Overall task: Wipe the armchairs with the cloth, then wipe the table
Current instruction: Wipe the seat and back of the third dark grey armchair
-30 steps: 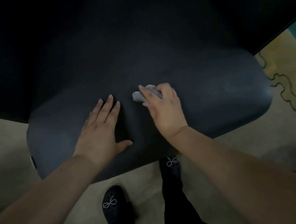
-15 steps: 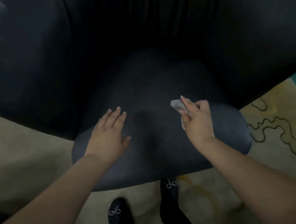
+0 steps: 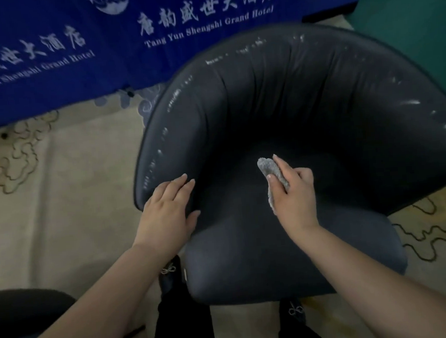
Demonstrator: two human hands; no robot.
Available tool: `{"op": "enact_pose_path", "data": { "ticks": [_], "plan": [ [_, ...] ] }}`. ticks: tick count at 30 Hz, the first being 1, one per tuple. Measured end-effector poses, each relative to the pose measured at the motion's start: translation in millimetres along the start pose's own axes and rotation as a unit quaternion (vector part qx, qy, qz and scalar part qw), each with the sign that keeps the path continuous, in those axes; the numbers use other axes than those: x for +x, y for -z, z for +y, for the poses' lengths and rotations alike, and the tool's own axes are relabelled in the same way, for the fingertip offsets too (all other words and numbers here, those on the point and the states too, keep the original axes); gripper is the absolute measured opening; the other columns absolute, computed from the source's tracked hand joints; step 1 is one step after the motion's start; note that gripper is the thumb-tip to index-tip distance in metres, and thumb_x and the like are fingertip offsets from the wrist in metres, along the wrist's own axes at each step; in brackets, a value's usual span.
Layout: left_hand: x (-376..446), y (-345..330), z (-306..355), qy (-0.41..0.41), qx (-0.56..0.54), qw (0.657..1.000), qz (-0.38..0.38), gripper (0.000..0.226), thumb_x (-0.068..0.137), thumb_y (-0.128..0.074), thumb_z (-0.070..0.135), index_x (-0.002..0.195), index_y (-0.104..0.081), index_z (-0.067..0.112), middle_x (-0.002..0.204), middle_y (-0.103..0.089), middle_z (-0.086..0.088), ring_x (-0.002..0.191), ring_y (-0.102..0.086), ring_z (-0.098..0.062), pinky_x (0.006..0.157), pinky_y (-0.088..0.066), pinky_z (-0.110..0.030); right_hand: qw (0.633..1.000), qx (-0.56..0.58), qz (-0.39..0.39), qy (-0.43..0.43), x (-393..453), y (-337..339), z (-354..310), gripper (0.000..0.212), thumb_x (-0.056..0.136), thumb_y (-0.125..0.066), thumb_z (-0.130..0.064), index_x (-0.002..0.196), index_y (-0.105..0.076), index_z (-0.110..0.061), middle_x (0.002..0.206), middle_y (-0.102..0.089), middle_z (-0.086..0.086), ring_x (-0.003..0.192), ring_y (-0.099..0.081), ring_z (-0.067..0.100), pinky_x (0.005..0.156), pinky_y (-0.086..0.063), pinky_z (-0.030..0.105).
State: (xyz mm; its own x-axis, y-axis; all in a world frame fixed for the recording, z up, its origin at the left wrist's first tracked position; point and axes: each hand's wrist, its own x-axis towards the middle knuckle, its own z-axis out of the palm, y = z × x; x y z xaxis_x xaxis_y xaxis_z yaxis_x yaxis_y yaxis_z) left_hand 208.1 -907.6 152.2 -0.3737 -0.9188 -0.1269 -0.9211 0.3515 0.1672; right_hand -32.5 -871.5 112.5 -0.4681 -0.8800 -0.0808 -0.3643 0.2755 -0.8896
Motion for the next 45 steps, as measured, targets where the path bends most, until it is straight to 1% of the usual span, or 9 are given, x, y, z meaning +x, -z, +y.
{"op": "enact_pose_path", "data": {
  "ticks": [7, 13, 18, 23, 28, 33, 37, 41, 45],
  "plan": [
    [61.7, 25.9, -120.7, -0.031, -0.007, 0.999, -0.034, 0.077, 0.081, -0.07, 0.034, 0.147, -0.033, 0.016, 0.154, -0.028, -0.002, 0.136, -0.028, -0.027, 0.114, -0.022, -0.035, 0.998, 0.025, 0.031, -0.038, -1.6, -118.1, -44.3, 0.042, 0.094, -0.055, -0.027, 0.134, -0.049, -0.036, 0.103, -0.038, -0.02, 0.096, -0.049, -0.007, 0.084, -0.037, -0.001],
    [102.0, 19.8, -188.5, -0.103, -0.09, 0.982, -0.129, 0.079, 0.088, -0.064, 0.031, 0.152, -0.017, 0.025, 0.159, -0.011, 0.01, 0.143, -0.018, -0.012, 0.111, -0.016, -0.021, 0.988, 0.069, 0.096, -0.098, -20.9, -200.4, -66.6, 0.041, 0.094, -0.055, -0.023, 0.132, -0.051, -0.038, 0.104, -0.039, -0.018, 0.095, -0.051, -0.003, 0.087, -0.041, 0.009],
    [121.7, 17.1, -201.9, -0.149, -0.105, 0.97, -0.161, 0.082, 0.086, -0.068, 0.027, 0.152, -0.019, 0.024, 0.159, -0.008, 0.009, 0.141, -0.024, -0.01, 0.104, -0.016, -0.011, 0.98, 0.069, 0.151, -0.111, -38.0, -230.4, -76.9, 0.042, 0.094, -0.055, -0.022, 0.132, -0.051, -0.037, 0.104, -0.04, -0.014, 0.092, -0.049, -0.008, 0.08, -0.034, -0.003],
    [121.8, 17.0, -202.1, -0.135, -0.184, 0.956, -0.183, 0.085, 0.084, -0.071, 0.022, 0.152, -0.019, 0.023, 0.159, -0.009, 0.014, 0.134, -0.04, -0.012, 0.107, -0.039, -0.034, 0.983, 0.049, 0.152, -0.091, -58.1, -246.7, -83.7, 0.045, 0.093, -0.056, -0.023, 0.135, -0.048, -0.037, 0.107, -0.036, -0.018, 0.094, -0.048, -0.003, 0.084, -0.036, 0.001],
    [129.9, 17.1, -194.9, -0.075, -0.272, 0.943, -0.175, 0.076, 0.088, -0.061, 0.009, 0.151, -0.021, 0.023, 0.157, -0.021, 0.01, 0.12, -0.054, -0.014, 0.101, -0.045, -0.033, 0.995, -0.041, 0.092, 0.021, -53.1, -285.4, -101.0, 0.054, 0.085, -0.066, -0.007, 0.136, -0.051, -0.02, 0.107, -0.039, 0.006, 0.096, -0.05, 0.017, 0.09, -0.043, 0.02],
    [157.7, 22.3, -207.1, -0.072, -0.292, 0.934, -0.19, 0.067, 0.092, -0.054, 0.011, 0.149, -0.024, 0.03, 0.132, -0.041, 0.018, 0.096, -0.057, 0.008, 0.068, -0.038, 0.003, 0.988, -0.011, 0.148, -0.034, 38.3, -277.4, -104.9, 0.047, 0.091, -0.061, -0.012, 0.136, -0.051, -0.022, 0.106, -0.036, 0.004, 0.092, -0.047, 0.012, 0.091, -0.039, 0.016],
    [206.0, 34.8, -212.1, -0.094, -0.26, 0.936, -0.22, 0.071, 0.095, -0.054, 0.023, 0.152, -0.012, 0.032, 0.134, -0.05, 0.014, 0.101, -0.053, 0.006, 0.071, -0.041, -0.009, 0.985, -0.024, 0.172, -0.027, -2.3, -286.4, -98.5, 0.045, 0.093, -0.057, -0.021, 0.137, -0.049, -0.026, 0.105, -0.036, 0.001, 0.086, -0.045, 0.005, 0.084, -0.038, 0.006],
    [244.8, 42.5, -211.0, -0.162, -0.259, 0.917, -0.255, 0.074, 0.092, -0.058, 0.022, 0.148, -0.015, 0.044, 0.102, -0.031, 0.051, 0.086, -0.055, 0.019, 0.075, -0.043, -0.01, 0.975, -0.051, 0.21, -0.045, -53.4, -306.4, -102.4, 0.044, 0.091, -0.053, -0.03, 0.135, -0.051, -0.028, 0.102, -0.04, 0.003, 0.089, -0.047, 0.007, 0.087, -0.038, 0.007],
    [263.7, 42.4, -212.2, -0.224, -0.269, 0.887, -0.302, 0.075, 0.087, -0.066, 0.022, 0.142, -0.023, 0.051, 0.105, -0.038, 0.057, 0.096, -0.063, 0.006, 0.078, -0.049, -0.018, 0.962, -0.062, 0.252, -0.085, 21.4, -303.4, -107.1, 0.042, 0.09, -0.062, -0.016, 0.132, -0.056, -0.024, 0.1, -0.039, 0.002, 0.085, -0.047, 0.008, 0.081, -0.036, 0.003]
  ]
}}
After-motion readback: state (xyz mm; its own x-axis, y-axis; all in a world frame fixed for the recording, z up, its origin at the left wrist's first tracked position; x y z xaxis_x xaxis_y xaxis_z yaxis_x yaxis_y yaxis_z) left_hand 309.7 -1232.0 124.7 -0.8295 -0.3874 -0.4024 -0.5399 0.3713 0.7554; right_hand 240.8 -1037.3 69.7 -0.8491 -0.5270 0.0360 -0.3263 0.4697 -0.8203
